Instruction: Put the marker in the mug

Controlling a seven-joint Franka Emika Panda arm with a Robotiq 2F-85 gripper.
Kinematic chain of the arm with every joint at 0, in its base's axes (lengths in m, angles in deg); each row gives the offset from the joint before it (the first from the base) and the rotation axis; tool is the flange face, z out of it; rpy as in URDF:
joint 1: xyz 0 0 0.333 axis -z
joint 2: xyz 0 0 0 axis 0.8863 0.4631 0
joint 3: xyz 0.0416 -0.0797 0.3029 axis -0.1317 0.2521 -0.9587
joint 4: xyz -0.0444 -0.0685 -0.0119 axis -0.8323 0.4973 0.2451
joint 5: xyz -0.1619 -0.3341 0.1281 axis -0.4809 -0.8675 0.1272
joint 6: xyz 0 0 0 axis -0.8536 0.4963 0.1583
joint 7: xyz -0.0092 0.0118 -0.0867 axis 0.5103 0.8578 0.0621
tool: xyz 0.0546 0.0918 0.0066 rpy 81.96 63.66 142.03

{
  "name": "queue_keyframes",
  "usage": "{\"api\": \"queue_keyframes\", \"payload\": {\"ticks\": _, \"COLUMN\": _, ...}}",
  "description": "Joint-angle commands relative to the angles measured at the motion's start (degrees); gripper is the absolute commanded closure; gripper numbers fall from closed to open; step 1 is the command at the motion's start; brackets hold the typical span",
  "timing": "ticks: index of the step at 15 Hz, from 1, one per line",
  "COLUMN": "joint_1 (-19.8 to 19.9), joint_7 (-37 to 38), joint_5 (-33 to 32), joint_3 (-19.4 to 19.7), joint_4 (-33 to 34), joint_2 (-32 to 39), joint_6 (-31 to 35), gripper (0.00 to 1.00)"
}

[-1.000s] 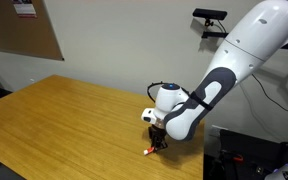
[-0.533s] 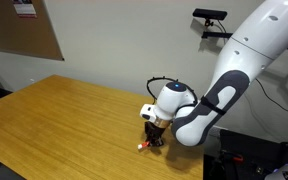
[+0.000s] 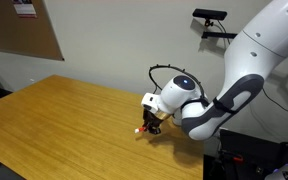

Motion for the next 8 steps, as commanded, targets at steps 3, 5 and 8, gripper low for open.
{"api": "queue_keyframes", "payload": {"ticks": 3, "joint_1": -23.67, "joint_7": 9.73, "joint_5": -5.31, "joint_3": 24.83, "joint_4": 1.79, "joint_2": 4.43, "joint_6": 4.4, "gripper": 0.95}}
{"api": "queue_keyframes", "payload": {"ticks": 5, "joint_1": -32.28, "joint_7": 11.87, "joint_5": -3.92, "joint_3": 32.97, "joint_4": 1.56, "joint_2": 7.54, "joint_6": 6.18, "gripper": 0.95}}
{"api": "queue_keyframes", "payload": {"ticks": 8, "joint_1": -42.79, "joint_7": 14.73, "joint_5": -1.08, "joint_3": 42.02, "joint_4": 0.1, "joint_2": 12.24, "joint_6": 8.31, "gripper": 0.95}}
